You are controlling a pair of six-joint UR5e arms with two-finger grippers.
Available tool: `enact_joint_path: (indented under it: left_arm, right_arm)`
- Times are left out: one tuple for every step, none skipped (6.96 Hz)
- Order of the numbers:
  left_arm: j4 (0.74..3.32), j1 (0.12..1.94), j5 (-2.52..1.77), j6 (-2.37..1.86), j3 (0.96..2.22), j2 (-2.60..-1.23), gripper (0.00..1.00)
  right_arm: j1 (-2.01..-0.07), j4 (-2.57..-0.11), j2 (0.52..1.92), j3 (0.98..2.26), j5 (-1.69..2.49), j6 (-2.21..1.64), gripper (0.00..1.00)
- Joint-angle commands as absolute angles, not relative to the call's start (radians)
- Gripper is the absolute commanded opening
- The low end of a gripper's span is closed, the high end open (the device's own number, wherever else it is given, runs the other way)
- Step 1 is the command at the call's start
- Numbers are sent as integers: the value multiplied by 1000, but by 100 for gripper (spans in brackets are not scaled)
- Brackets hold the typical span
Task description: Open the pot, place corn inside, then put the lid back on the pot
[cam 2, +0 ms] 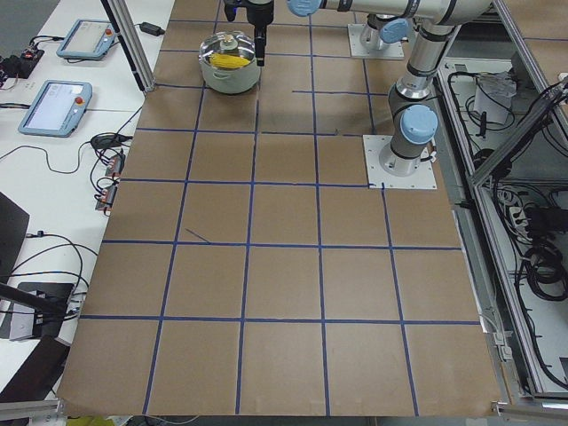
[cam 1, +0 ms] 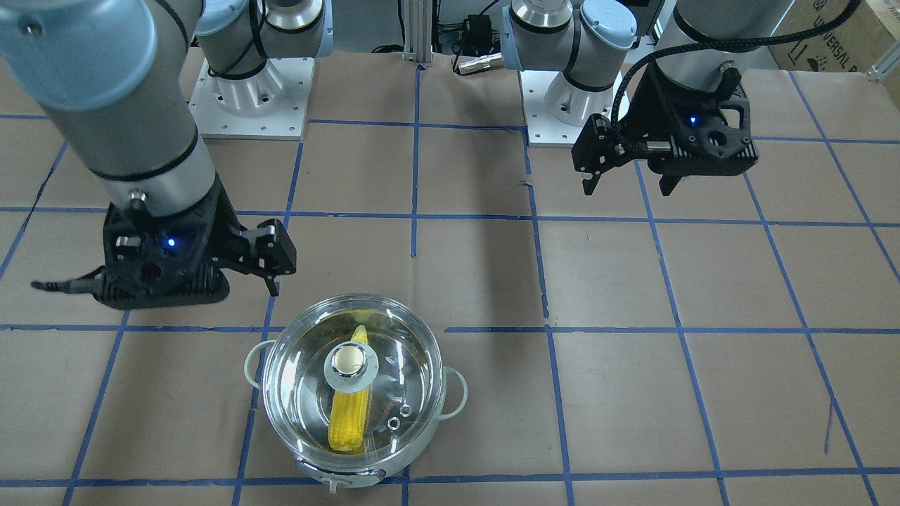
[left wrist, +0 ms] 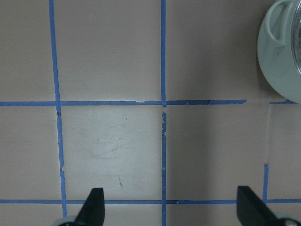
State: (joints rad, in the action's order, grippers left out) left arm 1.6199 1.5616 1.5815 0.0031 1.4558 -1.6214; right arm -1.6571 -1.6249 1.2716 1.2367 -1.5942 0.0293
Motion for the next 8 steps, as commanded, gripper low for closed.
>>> enact_joint_path:
  left_arm:
    - [1620,1562,1582,3,1456,-1621,100]
    - [1620,1563,1582,3,1456,-1621,100]
    - [1620,1563,1582,3,1456,-1621,100]
    - [1620,1563,1582,3,1456,-1621,100]
    - [1620,1563,1582,3,1456,-1621,100]
    - [1620,1563,1583,5,1456,-1621,100]
    - [1621,1552,1592,17,1454,-1618,100]
    - [1627,1548,1588,94,1448,-1620,100]
  right_arm:
    - [-1593,-1632,1429,1386,-1589,32,100]
    - [-1569,-1632,1460,1431,-1588,37,100]
    - [-1565,-1620,1460,1428,-1586,38,100]
    - [-1566,-1624,1463,1424,-1588,28,100]
    - [-1566,-1623,1462,1425,-1589,26,100]
    - [-1566,-1620,1459,1424,-1591,40,100]
    - [-1566,-1620,1459,1417,-1591,41,100]
    - [-1568,-1629,1460,1414,-1598,37,100]
